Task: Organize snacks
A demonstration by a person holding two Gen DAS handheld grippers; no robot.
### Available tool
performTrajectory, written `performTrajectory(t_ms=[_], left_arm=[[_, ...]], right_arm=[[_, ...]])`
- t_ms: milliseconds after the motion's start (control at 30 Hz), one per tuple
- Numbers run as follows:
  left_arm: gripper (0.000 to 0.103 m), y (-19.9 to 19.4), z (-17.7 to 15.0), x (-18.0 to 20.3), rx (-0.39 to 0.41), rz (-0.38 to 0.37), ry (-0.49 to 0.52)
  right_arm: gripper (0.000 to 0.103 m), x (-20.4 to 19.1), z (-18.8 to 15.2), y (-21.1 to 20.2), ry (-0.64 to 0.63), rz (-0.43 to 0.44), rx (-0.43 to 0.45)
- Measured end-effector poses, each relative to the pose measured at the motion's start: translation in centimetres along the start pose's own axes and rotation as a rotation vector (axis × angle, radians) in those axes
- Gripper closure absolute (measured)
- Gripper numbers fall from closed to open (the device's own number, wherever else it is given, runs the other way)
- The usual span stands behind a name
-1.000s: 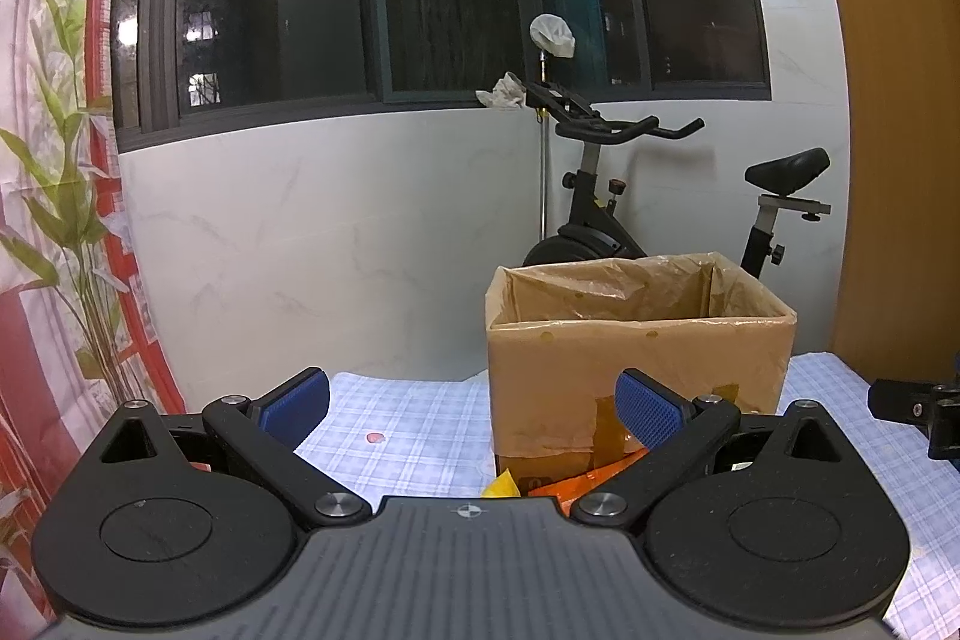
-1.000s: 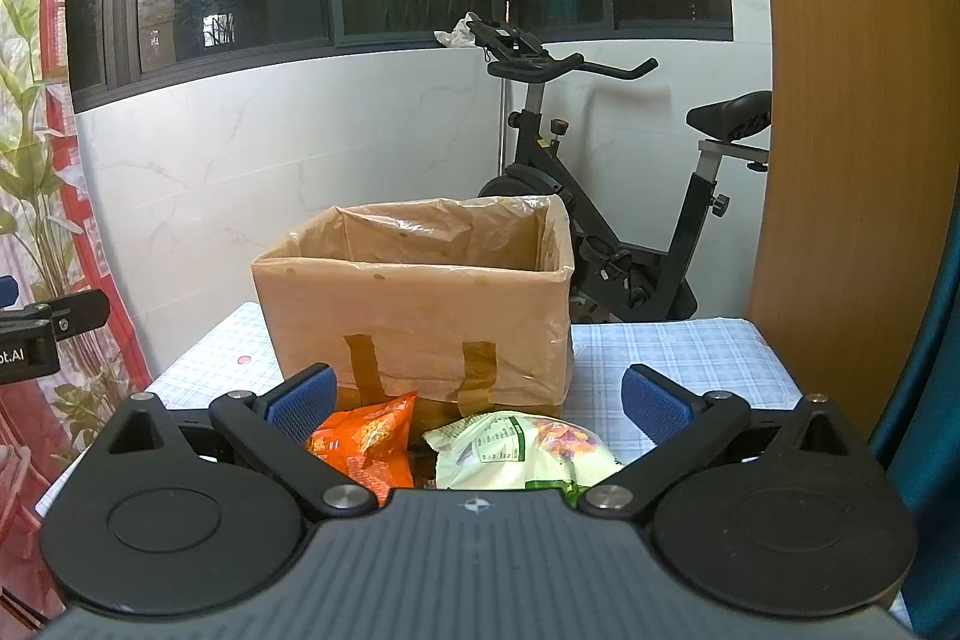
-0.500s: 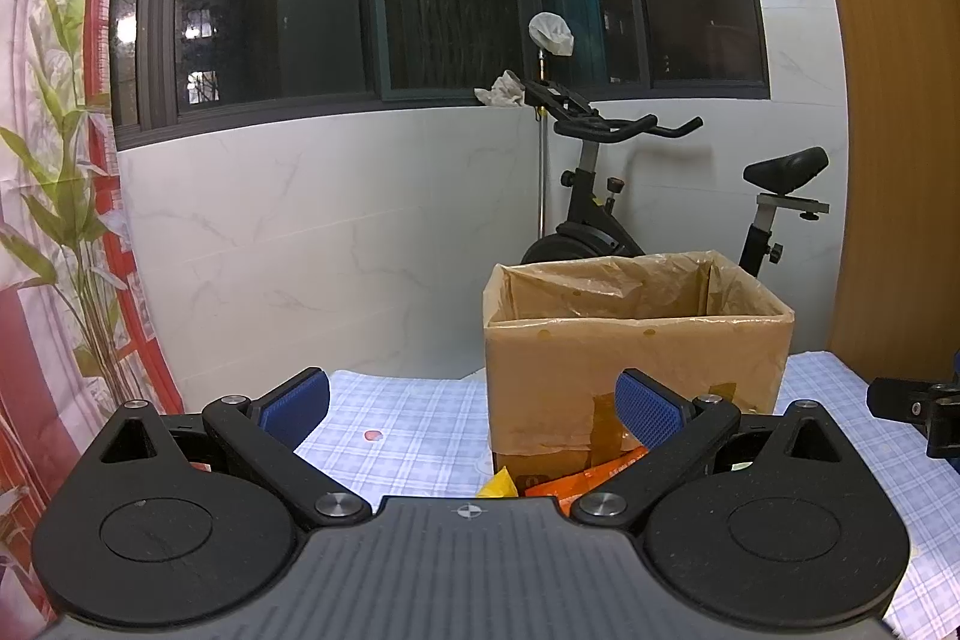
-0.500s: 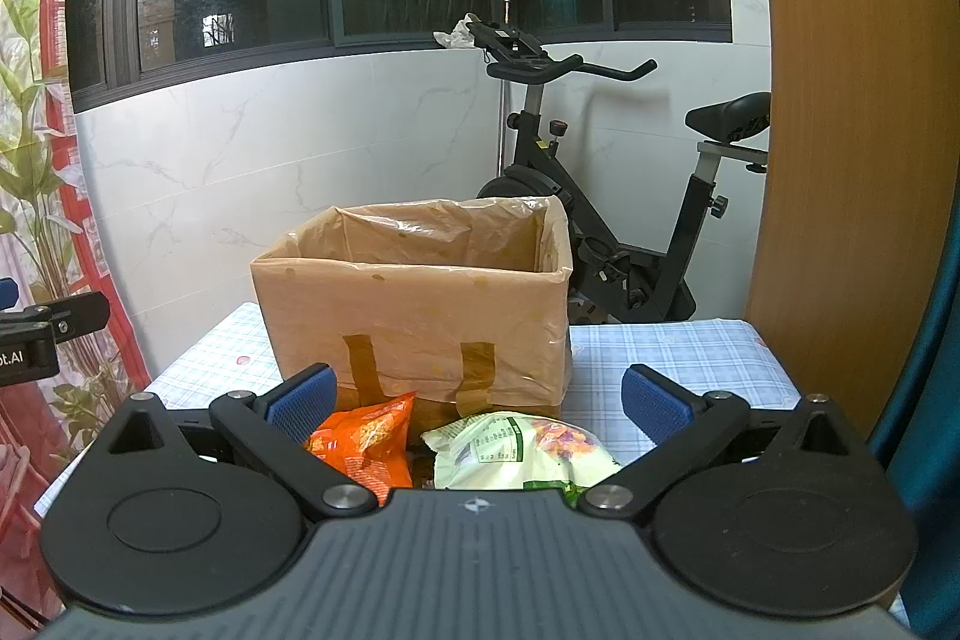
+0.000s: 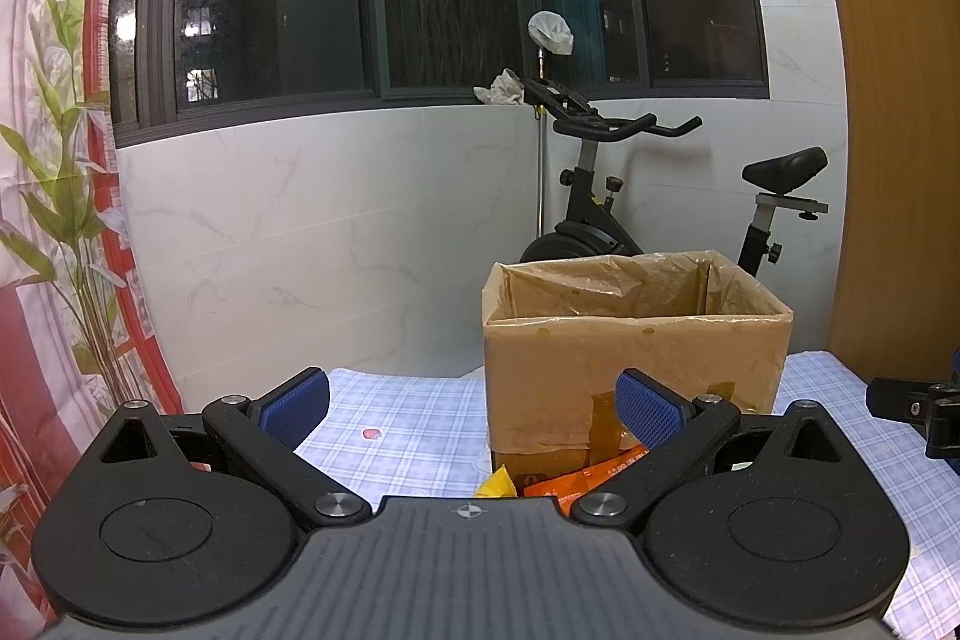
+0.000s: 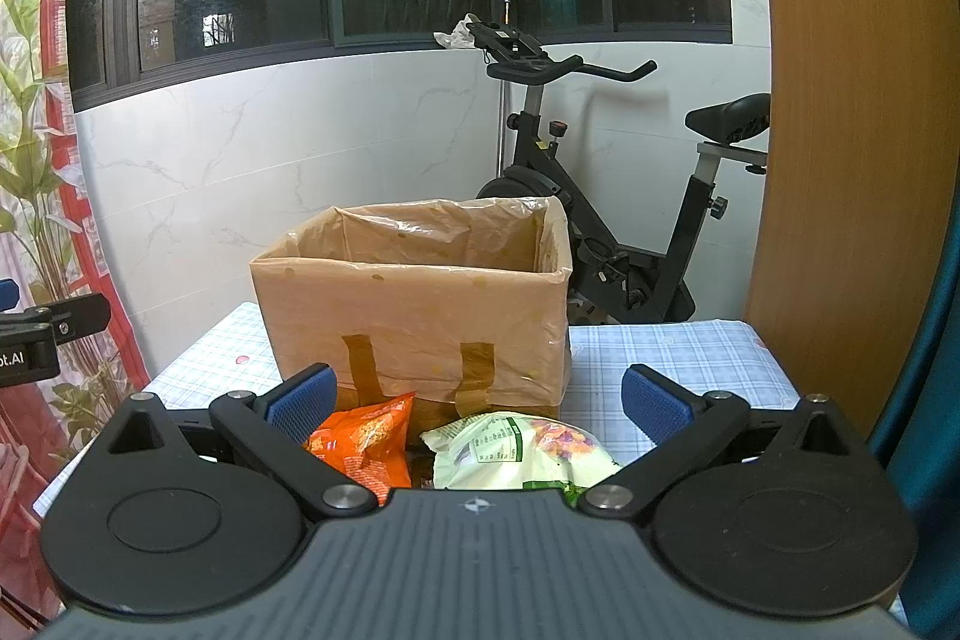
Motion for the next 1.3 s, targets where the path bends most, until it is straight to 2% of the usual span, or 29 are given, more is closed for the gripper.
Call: performTrajectory(t_ms=[500, 633, 767, 967, 1167, 1300], left_arm=[[0.001, 0.2, -0.2, 0.0, -0.01, -0.002, -0.007], [0.001, 0.7, -0.5, 0.0, -0.03, -0.032, -0.037], [0.001, 2.0, -1.2, -0.3, -0.037, -0.032, -0.04], [0.001, 5.4, -3.2, -1.1, -0.094, -0.007, -0.043], [0.001, 7.1, -6.5, -0.2, -0.138, -0.092, -0.109], [0.001, 7.8, -11.1, 1.0, -0.194, -0.19, -0.21]], right_arm=[[0.0, 0.0, 0.0, 0.0, 0.0, 0.001, 0.0], [0.0, 0.0, 0.0, 0.2, -0.011, 0.004, 0.002], [0.0, 0.5, 0.4, 0.8, -0.018, 0.012, 0.026], [0.0, 2.2, 0.2, 2.9, -0.015, 0.01, 0.041], [0.0, 3.2, -1.6, 5.5, -0.009, -0.015, 0.018], [0.0, 3.4, -3.6, 7.1, 0.01, -0.013, -0.022]])
Point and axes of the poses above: each gripper's, at about its wrist camera, not at the fingertips, and y roughly the way its jaws point, x to its right, z to its top, the point moved 10 cm from there along y, roughly the way its jaws point, and after that the axes turned 11 degrees about x, right-handed, at the moved point
